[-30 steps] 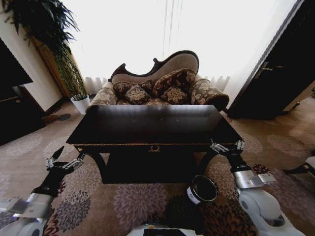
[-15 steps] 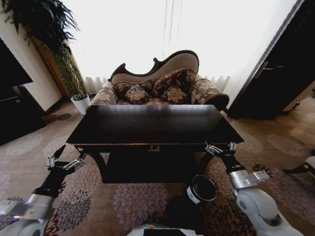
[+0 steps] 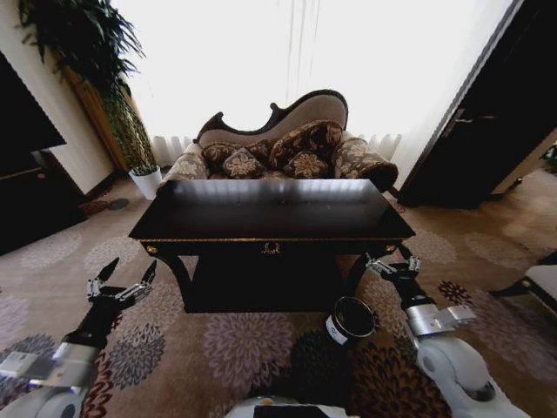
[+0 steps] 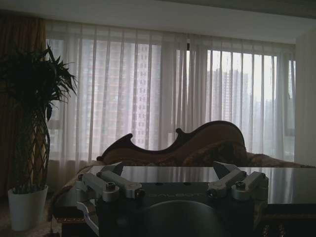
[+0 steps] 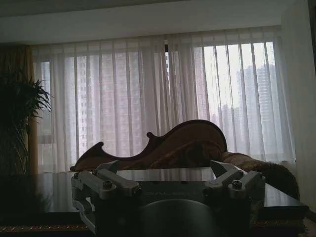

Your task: Move to the front of the table and place the trash on the table into the trash bin.

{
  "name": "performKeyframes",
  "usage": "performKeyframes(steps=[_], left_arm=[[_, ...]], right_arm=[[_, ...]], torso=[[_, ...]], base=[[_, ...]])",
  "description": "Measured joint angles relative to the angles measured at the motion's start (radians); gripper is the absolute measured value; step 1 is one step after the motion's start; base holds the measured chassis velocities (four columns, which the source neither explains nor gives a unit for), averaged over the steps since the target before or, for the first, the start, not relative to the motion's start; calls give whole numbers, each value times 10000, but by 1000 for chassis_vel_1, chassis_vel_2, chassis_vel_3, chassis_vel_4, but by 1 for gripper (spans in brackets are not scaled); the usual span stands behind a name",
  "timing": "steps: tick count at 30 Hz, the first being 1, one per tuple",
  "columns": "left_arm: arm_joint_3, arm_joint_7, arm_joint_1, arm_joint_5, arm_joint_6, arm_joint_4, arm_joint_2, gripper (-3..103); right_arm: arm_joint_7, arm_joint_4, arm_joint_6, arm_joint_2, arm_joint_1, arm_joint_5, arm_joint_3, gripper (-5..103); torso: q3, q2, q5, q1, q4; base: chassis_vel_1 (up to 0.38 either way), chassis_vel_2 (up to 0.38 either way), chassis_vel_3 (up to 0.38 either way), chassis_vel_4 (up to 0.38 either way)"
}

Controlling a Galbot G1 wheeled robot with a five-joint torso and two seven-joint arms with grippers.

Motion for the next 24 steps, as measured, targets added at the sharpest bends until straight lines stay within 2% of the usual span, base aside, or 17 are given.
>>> performKeyframes(steps=[24], left_arm=[[57,-12,-61,14,13,90,48,100]], right_arm=[[17,-230,125,125,18,34,96,100]], torso=[[1,-1,2,2,0]], base=[[145,-148,-149,157]])
